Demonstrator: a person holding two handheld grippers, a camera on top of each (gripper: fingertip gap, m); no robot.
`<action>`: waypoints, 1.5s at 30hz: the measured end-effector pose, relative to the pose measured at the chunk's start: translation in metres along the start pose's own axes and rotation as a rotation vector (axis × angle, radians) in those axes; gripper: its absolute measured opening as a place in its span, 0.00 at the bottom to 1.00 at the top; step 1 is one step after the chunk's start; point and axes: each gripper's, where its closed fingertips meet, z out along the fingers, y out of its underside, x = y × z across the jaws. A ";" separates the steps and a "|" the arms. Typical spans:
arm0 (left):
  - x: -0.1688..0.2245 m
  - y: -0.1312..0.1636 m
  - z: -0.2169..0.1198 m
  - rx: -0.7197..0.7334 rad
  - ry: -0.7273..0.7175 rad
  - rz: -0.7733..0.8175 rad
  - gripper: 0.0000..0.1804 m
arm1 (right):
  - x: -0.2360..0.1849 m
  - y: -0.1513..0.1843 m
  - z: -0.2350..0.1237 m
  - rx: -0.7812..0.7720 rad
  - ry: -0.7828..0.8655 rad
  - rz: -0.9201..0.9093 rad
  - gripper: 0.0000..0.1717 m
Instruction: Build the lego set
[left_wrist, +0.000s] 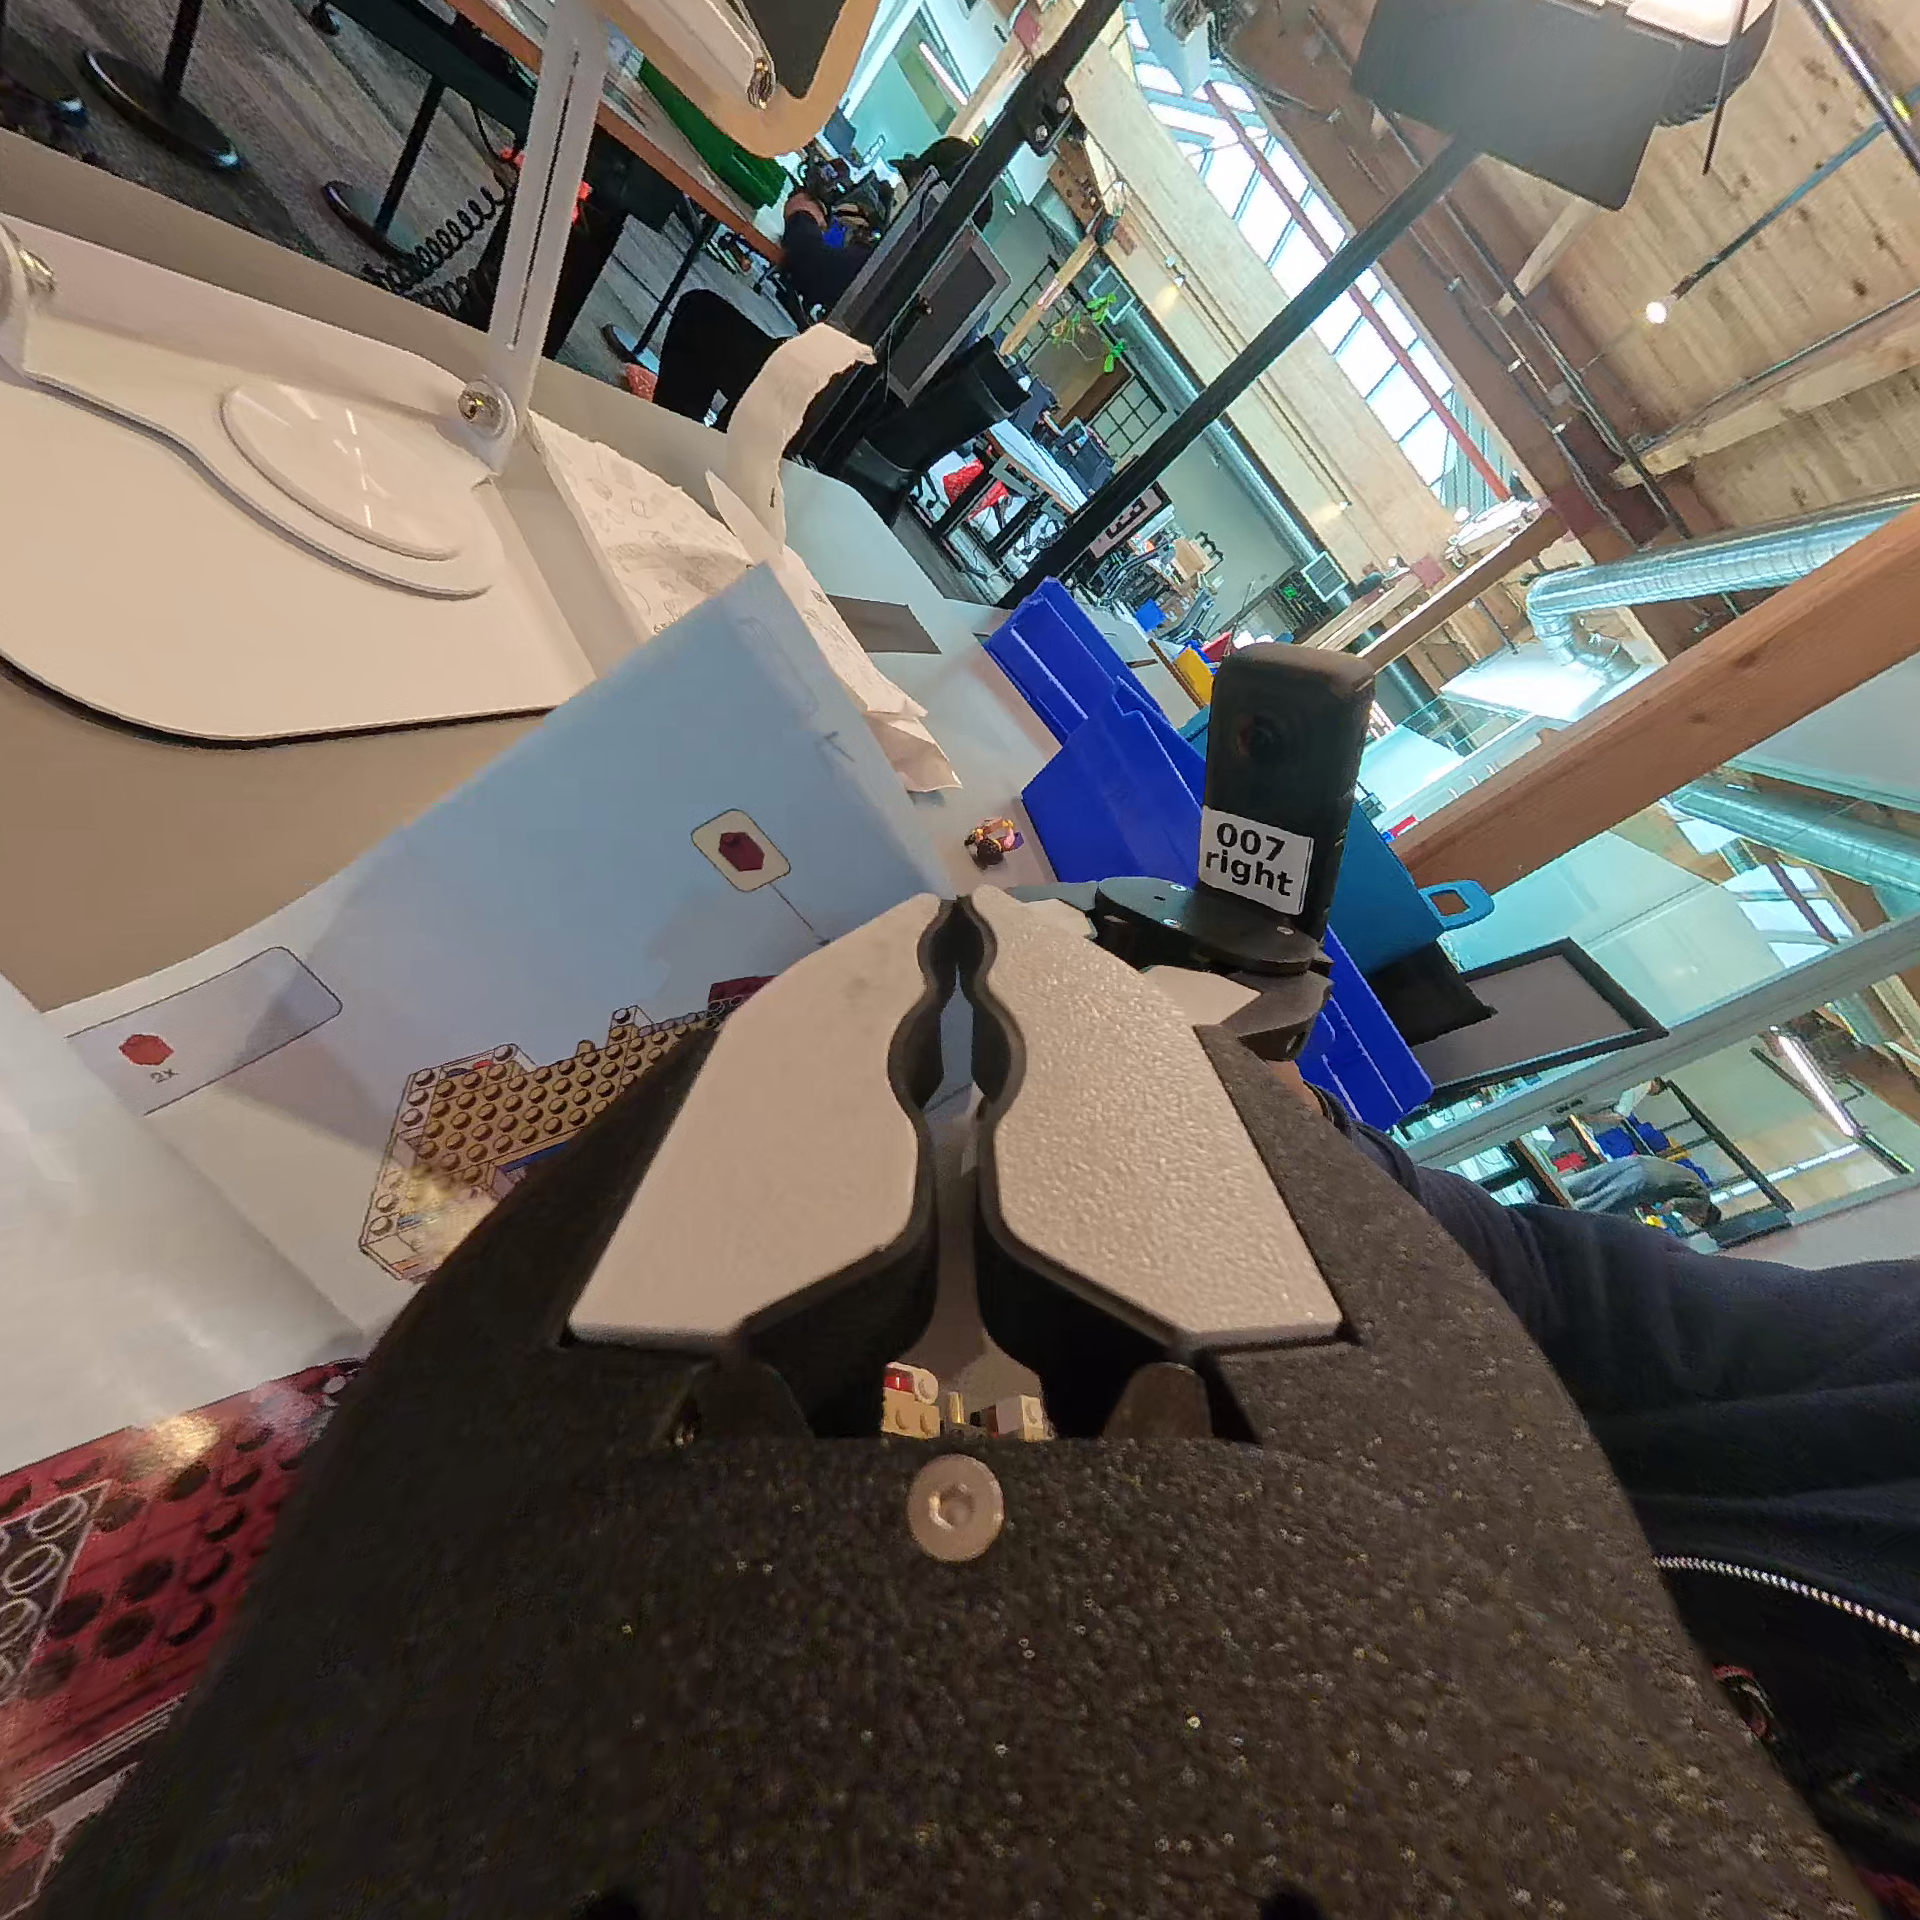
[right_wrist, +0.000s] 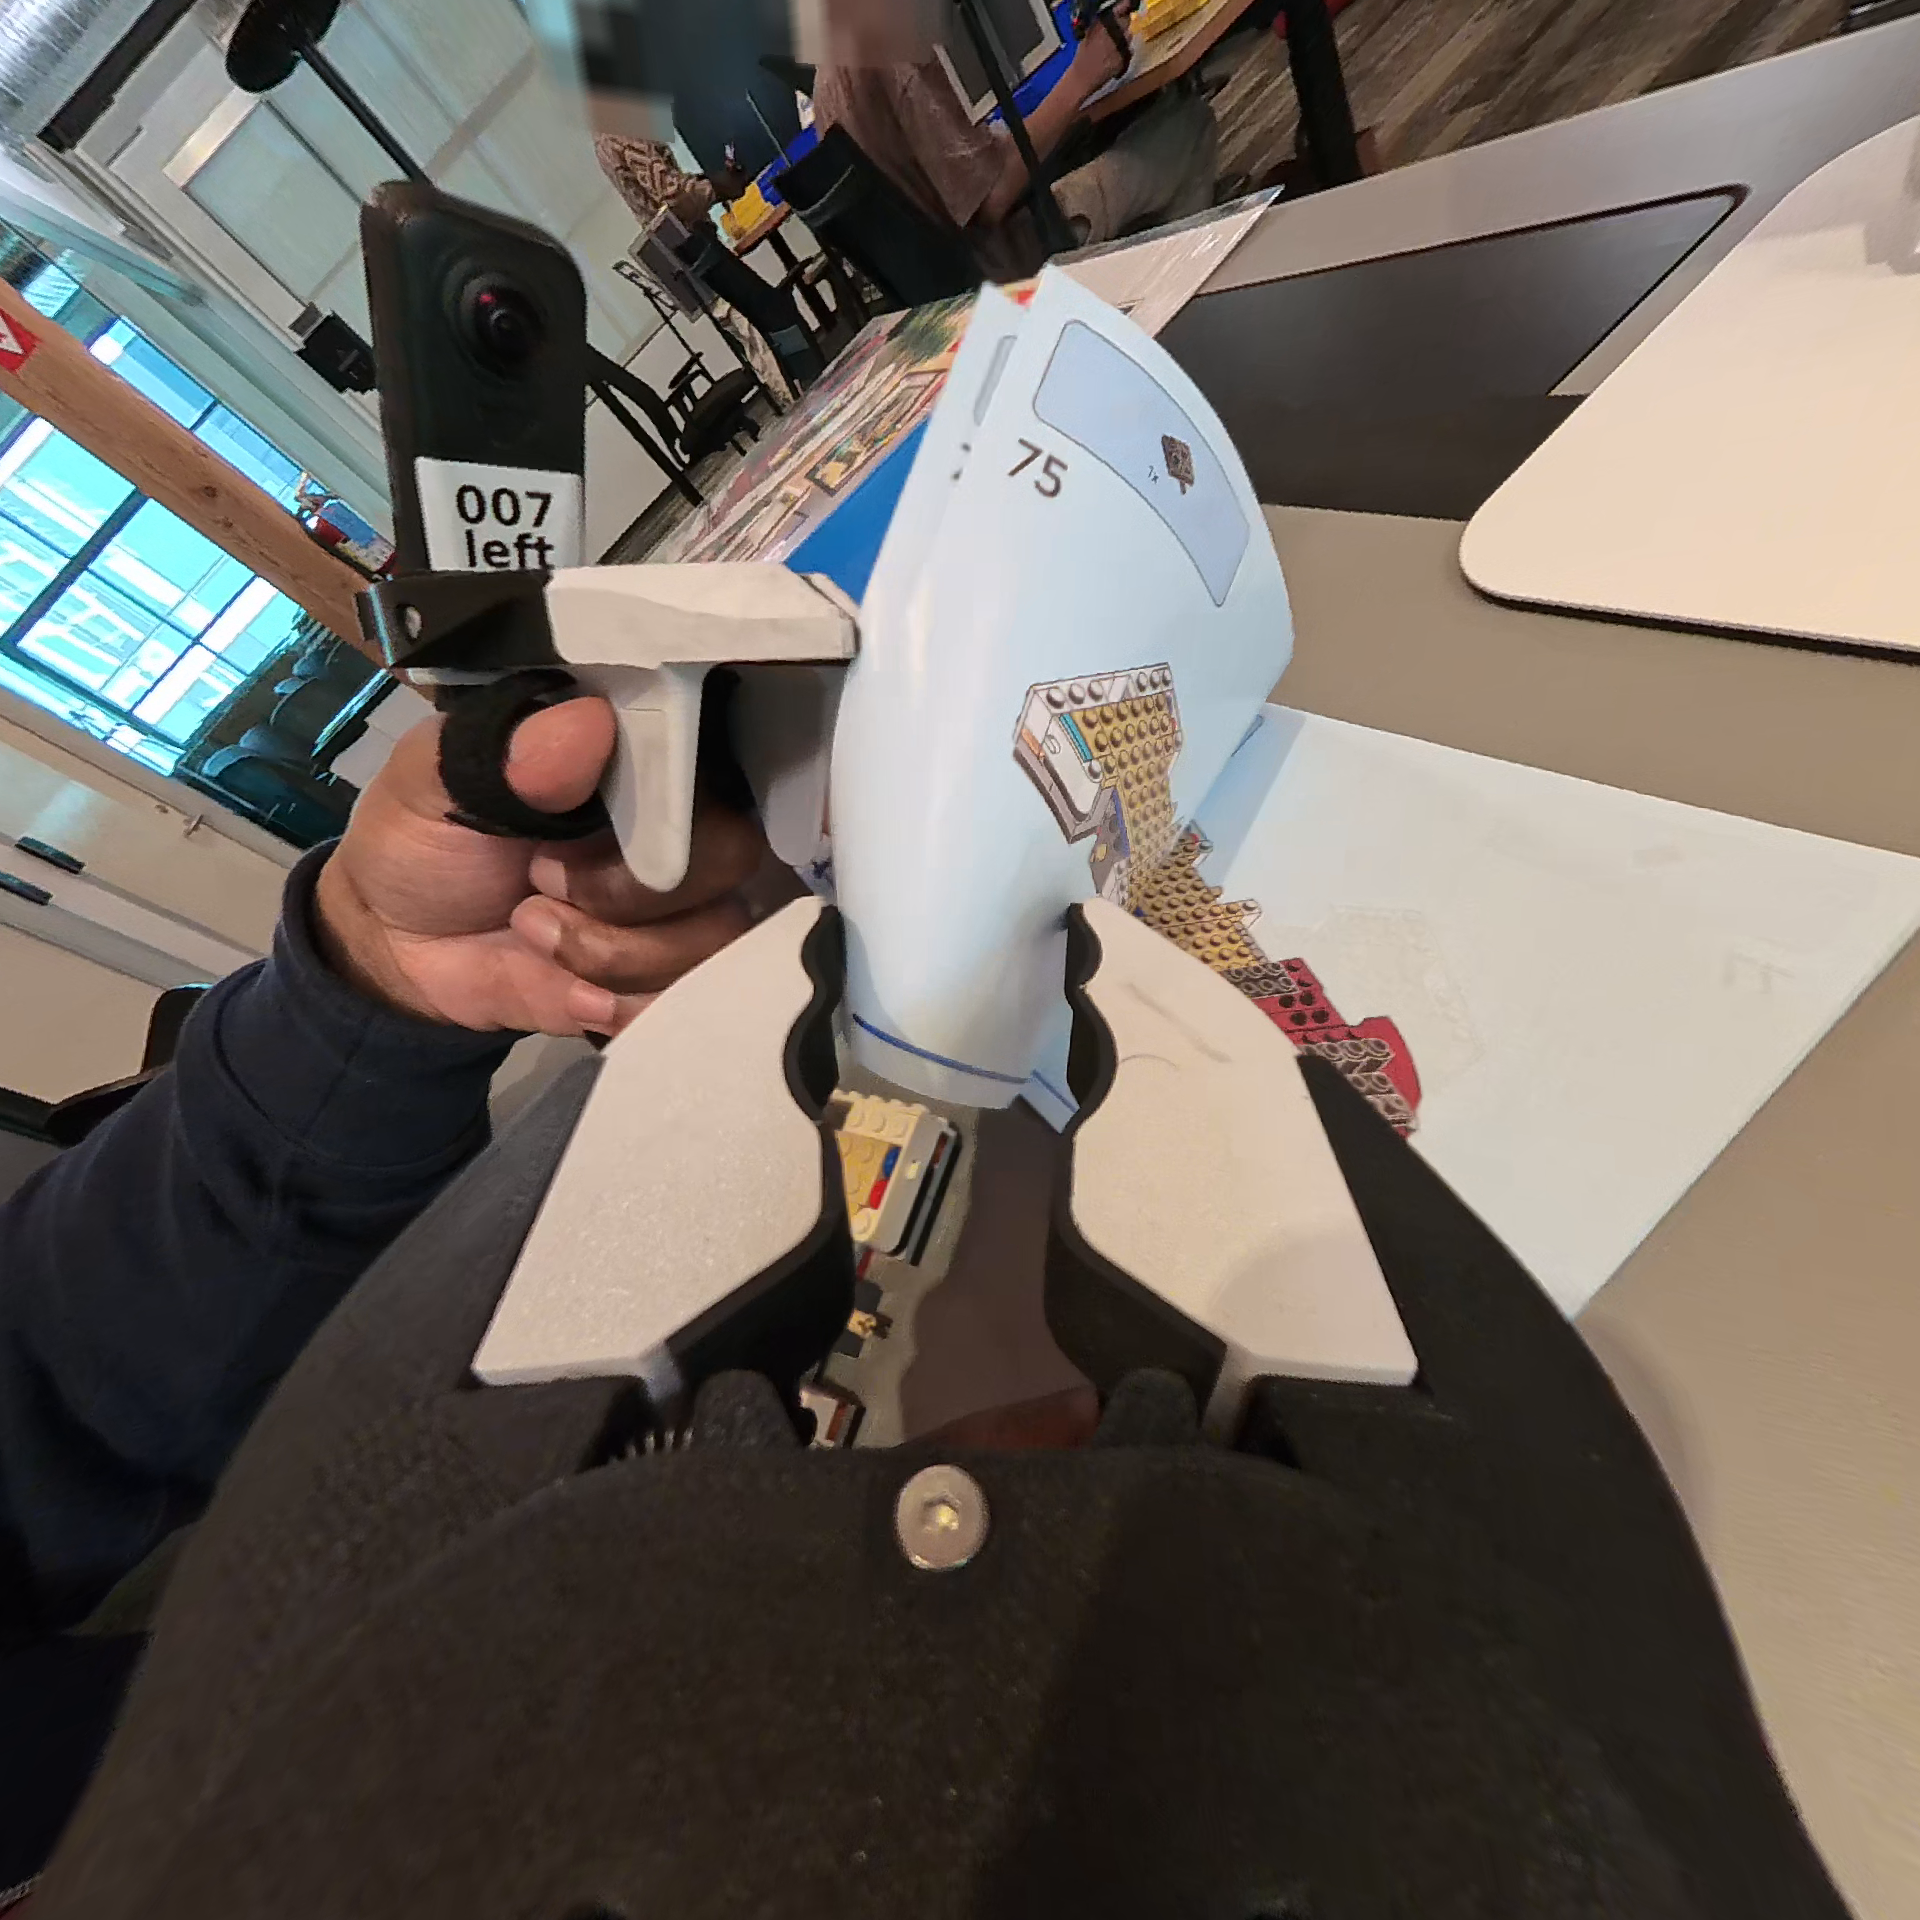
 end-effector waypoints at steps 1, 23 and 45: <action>0.000 0.000 0.000 0.000 -0.002 -0.002 0.00 | 0.002 -0.001 -0.001 0.003 0.010 -0.001 0.25; -0.002 -0.003 -0.018 0.025 -0.049 -0.003 0.00 | 0.020 -0.002 -0.031 0.047 0.216 -0.160 0.29; 0.027 -0.005 0.001 0.053 0.105 0.019 0.10 | 0.034 0.037 -0.020 -0.154 0.323 -0.028 0.27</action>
